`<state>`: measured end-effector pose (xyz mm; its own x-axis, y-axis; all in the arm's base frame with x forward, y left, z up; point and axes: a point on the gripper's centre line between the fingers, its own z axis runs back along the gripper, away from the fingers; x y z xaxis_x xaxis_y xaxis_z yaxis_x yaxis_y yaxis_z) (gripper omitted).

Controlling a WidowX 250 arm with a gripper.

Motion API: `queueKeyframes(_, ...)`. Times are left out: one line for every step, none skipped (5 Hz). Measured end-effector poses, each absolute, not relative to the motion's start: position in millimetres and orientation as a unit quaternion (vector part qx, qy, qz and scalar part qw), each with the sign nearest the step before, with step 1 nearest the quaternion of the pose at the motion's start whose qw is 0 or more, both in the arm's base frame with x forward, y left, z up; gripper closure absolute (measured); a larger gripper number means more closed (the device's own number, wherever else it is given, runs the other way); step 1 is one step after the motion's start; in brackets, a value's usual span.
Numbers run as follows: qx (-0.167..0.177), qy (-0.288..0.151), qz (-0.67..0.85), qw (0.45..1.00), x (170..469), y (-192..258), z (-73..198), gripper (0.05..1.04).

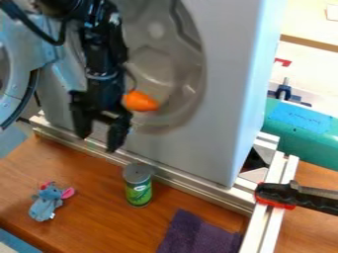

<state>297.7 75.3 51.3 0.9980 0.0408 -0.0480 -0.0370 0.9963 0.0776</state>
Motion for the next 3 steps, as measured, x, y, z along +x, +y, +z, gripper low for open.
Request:
queueKeyframes(0.041, -0.093, -0.001, 0.995, 318.5, 71.2, 98.1, 0.083)
queueKeyframes(0.043, -0.146, -0.042, 0.987, 331.2, 70.6, 110.3, 0.082)
queueKeyframes(0.06, -0.138, -0.054, 0.987, 339.1, 83.6, 109.5, 0.083)
